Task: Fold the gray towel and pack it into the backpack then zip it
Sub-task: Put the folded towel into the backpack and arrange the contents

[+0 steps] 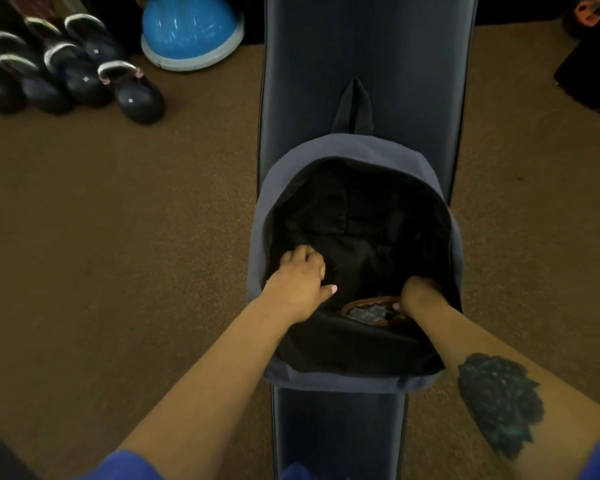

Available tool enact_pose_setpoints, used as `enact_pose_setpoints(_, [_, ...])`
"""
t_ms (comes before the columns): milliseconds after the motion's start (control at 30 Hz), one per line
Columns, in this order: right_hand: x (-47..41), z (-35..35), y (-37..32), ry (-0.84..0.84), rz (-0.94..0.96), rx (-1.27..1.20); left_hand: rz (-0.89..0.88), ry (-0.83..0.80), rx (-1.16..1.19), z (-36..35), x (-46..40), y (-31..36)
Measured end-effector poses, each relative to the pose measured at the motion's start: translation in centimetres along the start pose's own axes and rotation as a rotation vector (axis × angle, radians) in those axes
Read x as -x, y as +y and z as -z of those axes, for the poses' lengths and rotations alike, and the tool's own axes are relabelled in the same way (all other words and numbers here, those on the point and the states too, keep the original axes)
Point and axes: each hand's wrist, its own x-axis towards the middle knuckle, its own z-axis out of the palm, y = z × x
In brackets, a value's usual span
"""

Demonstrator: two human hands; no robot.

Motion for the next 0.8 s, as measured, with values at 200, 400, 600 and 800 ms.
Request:
enact_pose_setpoints(200, [0.9,-1.0,-0.2,0.075,0.031,0.083,0.029,0.050,0.068,0.2,0.3,0.2])
enact_pose_setpoints(400, [2.4,0.2,-1.2,0.147,0.104,0.024,0.037,-0.002,0.178,0.9,0.4,-0.2])
enact_pose_setpoints(600, [4.3,1.2,-3.1,0.222,0.206,-0.072,-0.010,0.037,0.248,1.5,0.9,-0.2])
enact_pose_setpoints(800, [6.1,1.3,-4.4,0.250,0.297,-0.108,-0.121,0.452,0.631,2.6,5.2,0.0])
